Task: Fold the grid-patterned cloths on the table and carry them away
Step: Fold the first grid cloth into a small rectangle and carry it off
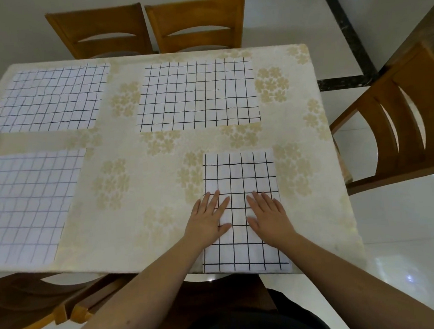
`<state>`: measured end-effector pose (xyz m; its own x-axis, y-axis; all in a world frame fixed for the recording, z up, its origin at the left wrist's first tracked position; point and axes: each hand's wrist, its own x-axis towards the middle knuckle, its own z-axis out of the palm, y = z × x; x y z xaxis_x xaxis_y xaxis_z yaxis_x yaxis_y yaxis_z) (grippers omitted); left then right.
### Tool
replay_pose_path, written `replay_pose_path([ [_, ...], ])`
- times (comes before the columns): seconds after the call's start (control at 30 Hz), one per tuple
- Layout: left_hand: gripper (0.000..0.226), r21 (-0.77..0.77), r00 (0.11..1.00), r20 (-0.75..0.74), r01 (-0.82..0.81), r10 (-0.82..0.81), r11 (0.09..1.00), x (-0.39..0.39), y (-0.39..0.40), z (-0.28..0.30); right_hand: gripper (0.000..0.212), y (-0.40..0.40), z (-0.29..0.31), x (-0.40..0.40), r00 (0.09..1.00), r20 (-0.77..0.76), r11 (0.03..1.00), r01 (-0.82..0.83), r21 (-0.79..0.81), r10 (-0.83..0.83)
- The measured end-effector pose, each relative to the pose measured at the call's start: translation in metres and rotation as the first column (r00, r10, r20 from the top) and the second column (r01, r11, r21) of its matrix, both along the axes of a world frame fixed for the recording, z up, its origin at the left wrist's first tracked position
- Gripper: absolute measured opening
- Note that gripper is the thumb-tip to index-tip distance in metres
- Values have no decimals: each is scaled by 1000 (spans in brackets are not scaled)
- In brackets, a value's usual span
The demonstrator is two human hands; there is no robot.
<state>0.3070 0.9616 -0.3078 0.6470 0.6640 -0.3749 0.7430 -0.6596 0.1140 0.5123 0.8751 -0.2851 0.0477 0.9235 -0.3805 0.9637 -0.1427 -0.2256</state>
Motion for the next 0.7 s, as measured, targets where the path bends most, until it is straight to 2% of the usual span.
replay_pose_path([
  [0.1, 83, 7, 1000, 12, -18, 18, 1000, 0, -1, 1, 61, -1, -5, 1, 1000, -13, 1000, -16, -23, 16],
  [0.27, 91, 3, 998, 36, -60, 59, 998, -10, 1, -2, 73, -10, -16, 21, 998, 56, 1000, -14, 2, 14],
  [0.37, 90, 32, 994, 69, -88, 86, 996, -23, 0, -5, 81, -16, -19, 33, 997, 79, 999, 13, 31, -15],
  [0.5, 86, -20, 982, 68, -176, 177, 984, -36, -5, -4, 89, -16, -17, 35, 998, 59, 999, 27, 29, -29],
  [0.63, 76, -55, 868, 258, -426, 425, 903, -37, -12, 1, 85, -14, -16, 27, 997, 51, 997, 60, 49, -63],
  [0.7, 70, -18, 823, 341, -477, 454, 879, -34, -10, 4, 78, -13, -14, 23, 997, 53, 997, 60, 53, -63],
])
